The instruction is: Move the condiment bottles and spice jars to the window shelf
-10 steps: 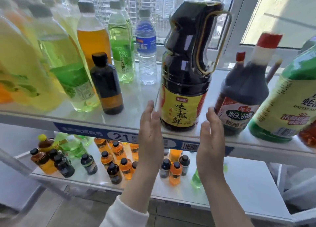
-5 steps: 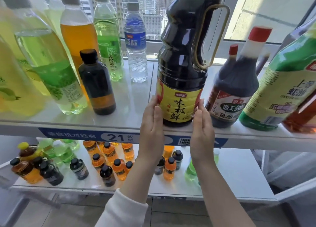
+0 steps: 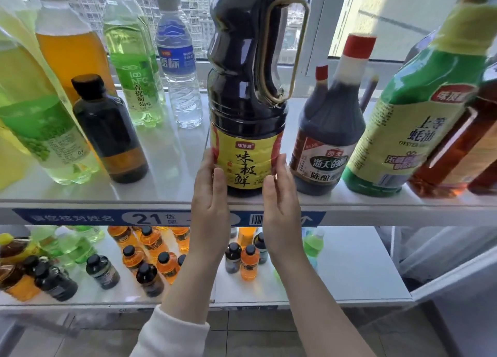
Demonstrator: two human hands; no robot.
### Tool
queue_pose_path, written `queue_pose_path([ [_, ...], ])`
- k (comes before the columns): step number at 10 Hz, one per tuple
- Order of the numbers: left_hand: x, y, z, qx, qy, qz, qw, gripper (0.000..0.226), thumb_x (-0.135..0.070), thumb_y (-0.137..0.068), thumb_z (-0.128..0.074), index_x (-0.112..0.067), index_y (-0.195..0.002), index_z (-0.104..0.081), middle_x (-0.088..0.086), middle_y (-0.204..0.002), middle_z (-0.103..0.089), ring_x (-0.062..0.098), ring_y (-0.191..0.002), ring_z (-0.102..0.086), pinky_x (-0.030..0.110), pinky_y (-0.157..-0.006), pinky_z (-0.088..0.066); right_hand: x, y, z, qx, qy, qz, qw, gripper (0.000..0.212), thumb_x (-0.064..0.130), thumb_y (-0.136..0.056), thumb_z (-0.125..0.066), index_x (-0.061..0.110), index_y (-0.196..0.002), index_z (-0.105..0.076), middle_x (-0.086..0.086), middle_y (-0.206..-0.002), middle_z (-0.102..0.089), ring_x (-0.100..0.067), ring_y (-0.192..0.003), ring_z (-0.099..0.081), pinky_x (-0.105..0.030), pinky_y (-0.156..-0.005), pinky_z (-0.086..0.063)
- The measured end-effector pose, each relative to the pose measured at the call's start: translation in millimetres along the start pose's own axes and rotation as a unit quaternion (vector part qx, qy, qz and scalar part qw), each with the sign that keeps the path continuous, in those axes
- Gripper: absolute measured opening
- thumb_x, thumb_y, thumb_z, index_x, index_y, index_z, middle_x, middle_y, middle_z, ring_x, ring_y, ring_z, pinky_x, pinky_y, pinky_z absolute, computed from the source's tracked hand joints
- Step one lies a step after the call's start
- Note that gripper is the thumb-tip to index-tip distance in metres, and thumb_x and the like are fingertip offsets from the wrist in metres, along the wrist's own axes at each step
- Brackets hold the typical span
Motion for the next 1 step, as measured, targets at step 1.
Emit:
queue_pose_path([
  [1,-6.4,22.9,-9.2,-0.027,-0.056,-0.011,0.998,0.055,-0.051,-0.089,-0.03,-0.034,-0.14,-0.028,-0.019,-0.144,-0.033,-0.012,-0.129,-0.029,0.009,-0.106,-0.027,-2.4,27.8,17.9,0.012,0.011,0.052,0.999,0.045,0.037,-0.093,-0.039,0.031,-0.138,-0.036,0.025,-0.142,-0.034,0.015,-0.131,-0.026,-0.008,-0.107,-0.025],
])
Point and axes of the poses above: each hand's wrist, its own y-axis away from the middle knuckle, its own z-axis out of the back of the hand, x = y × z, the point moved 1 cm from there along -y, towards the middle knuckle
